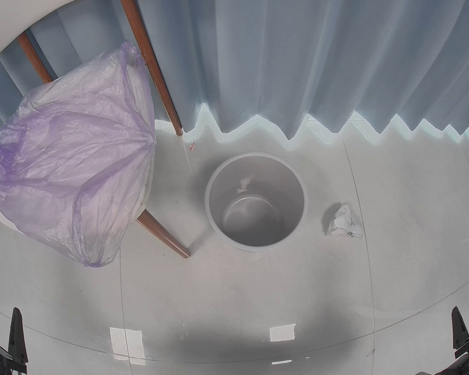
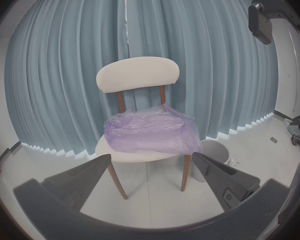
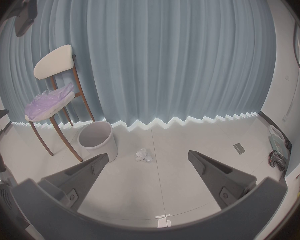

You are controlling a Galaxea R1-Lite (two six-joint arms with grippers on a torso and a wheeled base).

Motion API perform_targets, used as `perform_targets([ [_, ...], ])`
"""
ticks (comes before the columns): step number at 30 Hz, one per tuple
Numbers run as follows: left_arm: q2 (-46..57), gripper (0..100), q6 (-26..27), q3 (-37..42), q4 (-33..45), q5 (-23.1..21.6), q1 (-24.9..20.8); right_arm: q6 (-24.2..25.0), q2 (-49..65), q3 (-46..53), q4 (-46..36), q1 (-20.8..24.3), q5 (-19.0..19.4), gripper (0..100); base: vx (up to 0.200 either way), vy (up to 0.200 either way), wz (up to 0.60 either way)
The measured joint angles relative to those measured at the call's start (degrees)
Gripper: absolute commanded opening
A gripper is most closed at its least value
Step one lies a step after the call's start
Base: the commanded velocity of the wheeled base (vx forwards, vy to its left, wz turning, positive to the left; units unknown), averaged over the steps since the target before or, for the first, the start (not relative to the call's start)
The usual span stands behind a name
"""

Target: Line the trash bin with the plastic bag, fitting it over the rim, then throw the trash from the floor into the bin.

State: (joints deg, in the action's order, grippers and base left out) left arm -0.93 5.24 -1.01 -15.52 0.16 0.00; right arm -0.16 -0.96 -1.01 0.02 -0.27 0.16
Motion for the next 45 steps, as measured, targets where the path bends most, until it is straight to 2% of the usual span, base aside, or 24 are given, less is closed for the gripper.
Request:
perform_targets([
  [5, 0.0, 100, 1.0, 0.0, 0.0, 0.0, 0.0, 0.0, 0.0, 0.0, 0.0, 0.0, 0.0, 100, 0.0, 0.0, 0.0],
  [9, 0.0, 100, 4.7, 0.0, 2.0, 0.0, 0.0, 0.0, 0.0, 0.0, 0.0, 0.0, 0.0, 100, 0.0, 0.0, 0.0],
  [14, 0.0, 100, 6.5, 0.0, 3.7, -0.2, 0.0, 0.0, 0.0, 0.0, 0.0, 0.0, 0.0, 100, 0.0, 0.0, 0.0],
  [19, 0.0, 100, 6.4, 0.0, 1.7, -0.9, 0.0, 0.0, 0.0, 0.0, 0.0, 0.0, 0.0, 100, 0.0, 0.0, 0.0],
  [31, 0.0, 100, 6.6, 0.0, -0.2, -8.8, -0.1, 0.0, 0.0, 0.0, 0.0, 0.0, 0.0, 100, 0.0, 0.0, 0.0],
  [45, -3.8, 100, 6.6, -4.5, -0.1, -9.3, -1.6, 0.0, 0.0, 0.0, 0.0, 0.0, 0.0, 100, 0.0, 0.0, 0.0],
])
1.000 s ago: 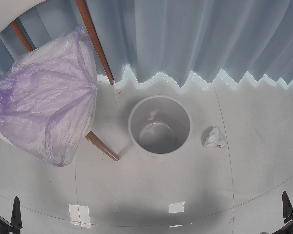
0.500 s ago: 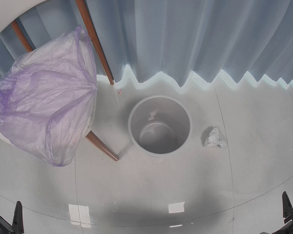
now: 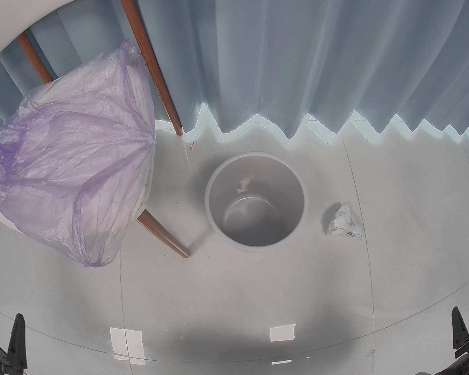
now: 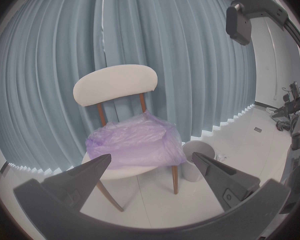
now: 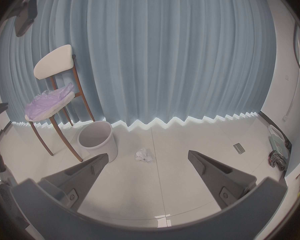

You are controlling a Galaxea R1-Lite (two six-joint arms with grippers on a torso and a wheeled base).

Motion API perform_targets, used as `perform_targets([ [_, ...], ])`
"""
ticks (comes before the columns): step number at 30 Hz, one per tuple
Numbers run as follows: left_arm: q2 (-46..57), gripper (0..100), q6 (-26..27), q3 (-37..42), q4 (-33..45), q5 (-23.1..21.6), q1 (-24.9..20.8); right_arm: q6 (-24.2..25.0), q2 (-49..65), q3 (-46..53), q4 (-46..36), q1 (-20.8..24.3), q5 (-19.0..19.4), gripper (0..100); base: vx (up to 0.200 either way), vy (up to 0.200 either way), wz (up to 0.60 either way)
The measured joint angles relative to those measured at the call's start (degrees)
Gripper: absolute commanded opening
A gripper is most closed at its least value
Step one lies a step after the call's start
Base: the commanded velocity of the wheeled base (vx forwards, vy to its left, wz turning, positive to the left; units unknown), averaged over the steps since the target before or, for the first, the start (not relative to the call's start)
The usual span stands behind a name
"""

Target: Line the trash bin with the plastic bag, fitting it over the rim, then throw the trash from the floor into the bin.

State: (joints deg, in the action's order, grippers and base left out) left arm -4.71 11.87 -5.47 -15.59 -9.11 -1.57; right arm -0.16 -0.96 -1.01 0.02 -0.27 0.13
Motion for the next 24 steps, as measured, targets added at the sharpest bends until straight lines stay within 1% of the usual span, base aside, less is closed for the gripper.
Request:
perform_targets([
  [8, -6.0, 100, 2.3, -6.7, -0.2, -0.2, -1.6, 0.0, 0.0, 0.0, 0.0, 0.0, 0.0, 100, 0.0, 0.0, 0.0],
  [13, -11.2, 100, 5.8, -10.2, -0.4, -3.9, -2.1, 0.0, 0.0, 0.0, 0.0, 0.0, 0.0, 100, 0.0, 0.0, 0.0],
  [17, -15.4, 100, 9.1, -12.5, -0.5, -5.2, -2.0, 0.0, 0.0, 0.0, 0.0, 0.0, 0.0, 100, 0.0, 0.0, 0.0],
  [22, -20.0, 100, 9.8, -14.9, -0.7, -5.5, -2.4, 0.0, 0.0, 0.0, 0.0, 0.0, 0.0, 100, 0.0, 0.0, 0.0],
  [24, -21.9, 100, 9.8, -15.9, -1.2, -5.6, -3.6, 0.0, 0.0, 0.0, 0.0, 0.0, 0.0, 100, 0.0, 0.0, 0.0],
])
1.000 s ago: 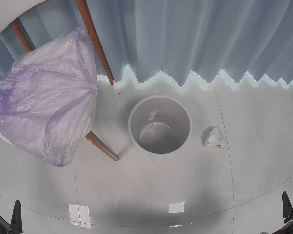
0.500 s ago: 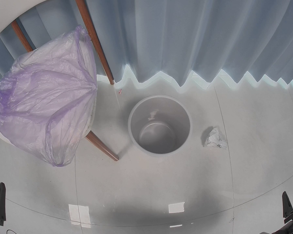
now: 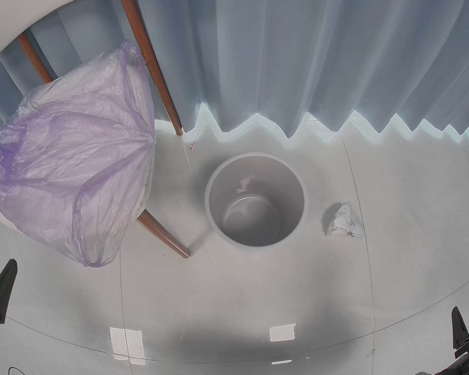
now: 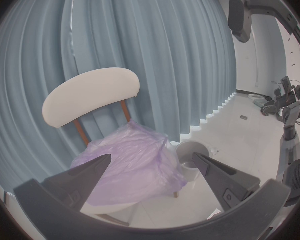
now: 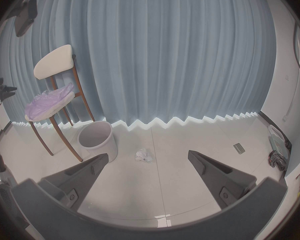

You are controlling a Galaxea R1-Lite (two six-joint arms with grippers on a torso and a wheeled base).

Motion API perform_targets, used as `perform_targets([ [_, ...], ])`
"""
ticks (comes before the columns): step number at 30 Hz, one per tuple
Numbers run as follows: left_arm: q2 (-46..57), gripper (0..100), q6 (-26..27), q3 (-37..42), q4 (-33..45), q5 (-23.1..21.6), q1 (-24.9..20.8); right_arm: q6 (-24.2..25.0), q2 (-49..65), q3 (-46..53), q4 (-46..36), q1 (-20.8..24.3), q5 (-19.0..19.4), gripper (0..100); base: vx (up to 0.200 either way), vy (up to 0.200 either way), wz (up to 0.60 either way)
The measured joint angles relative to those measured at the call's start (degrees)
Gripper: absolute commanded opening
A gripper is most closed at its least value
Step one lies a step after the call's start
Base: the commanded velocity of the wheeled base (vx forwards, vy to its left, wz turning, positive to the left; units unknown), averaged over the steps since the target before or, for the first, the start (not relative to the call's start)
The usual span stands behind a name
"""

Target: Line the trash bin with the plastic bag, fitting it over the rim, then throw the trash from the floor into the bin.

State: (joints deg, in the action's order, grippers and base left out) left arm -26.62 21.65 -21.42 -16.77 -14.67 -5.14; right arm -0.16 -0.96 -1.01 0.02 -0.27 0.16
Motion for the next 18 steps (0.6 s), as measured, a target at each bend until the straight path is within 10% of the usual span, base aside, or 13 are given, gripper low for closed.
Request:
perform_targets([
  [18, -13.6, 100, 3.2, -2.5, -8.5, 0.0, -10.3, 0.0, 0.0, 0.0, 0.0, 0.0, 0.0, 100, 0.0, 0.0, 0.0],
])
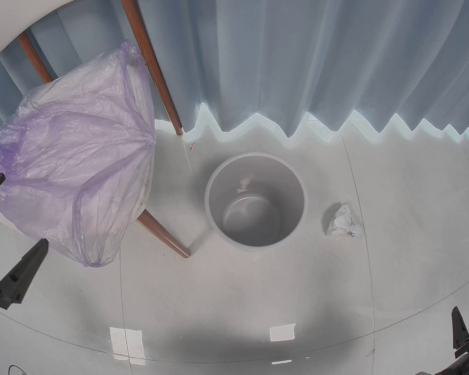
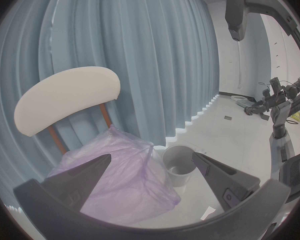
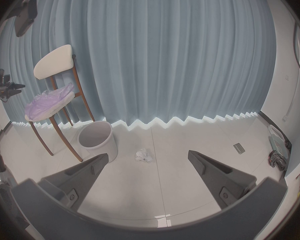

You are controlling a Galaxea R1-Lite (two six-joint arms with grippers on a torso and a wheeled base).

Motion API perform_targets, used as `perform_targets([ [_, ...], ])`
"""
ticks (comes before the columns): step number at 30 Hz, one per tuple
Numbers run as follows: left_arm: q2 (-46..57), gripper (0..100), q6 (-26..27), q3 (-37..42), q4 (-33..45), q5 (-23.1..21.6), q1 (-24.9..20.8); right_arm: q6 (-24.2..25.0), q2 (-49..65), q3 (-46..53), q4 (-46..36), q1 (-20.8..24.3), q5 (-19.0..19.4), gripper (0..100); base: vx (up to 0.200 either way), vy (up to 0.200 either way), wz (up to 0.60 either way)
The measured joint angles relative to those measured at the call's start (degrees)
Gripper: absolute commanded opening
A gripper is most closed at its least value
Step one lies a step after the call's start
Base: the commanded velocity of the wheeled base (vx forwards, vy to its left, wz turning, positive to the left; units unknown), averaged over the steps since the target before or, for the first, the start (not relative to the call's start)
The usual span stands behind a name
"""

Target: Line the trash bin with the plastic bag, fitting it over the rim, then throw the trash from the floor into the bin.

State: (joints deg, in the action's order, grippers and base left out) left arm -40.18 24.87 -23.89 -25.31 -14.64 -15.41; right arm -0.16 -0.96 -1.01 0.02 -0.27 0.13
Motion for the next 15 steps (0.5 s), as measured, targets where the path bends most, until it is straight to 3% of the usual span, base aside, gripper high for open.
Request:
perform_targets([
  [15, -12.0, 100, 1.5, -7.7, 0.3, 0.1, -7.3, 0.0, 0.0, 0.0, 0.0, 0.0, 0.0, 100, 0.0, 0.0, 0.0],
])
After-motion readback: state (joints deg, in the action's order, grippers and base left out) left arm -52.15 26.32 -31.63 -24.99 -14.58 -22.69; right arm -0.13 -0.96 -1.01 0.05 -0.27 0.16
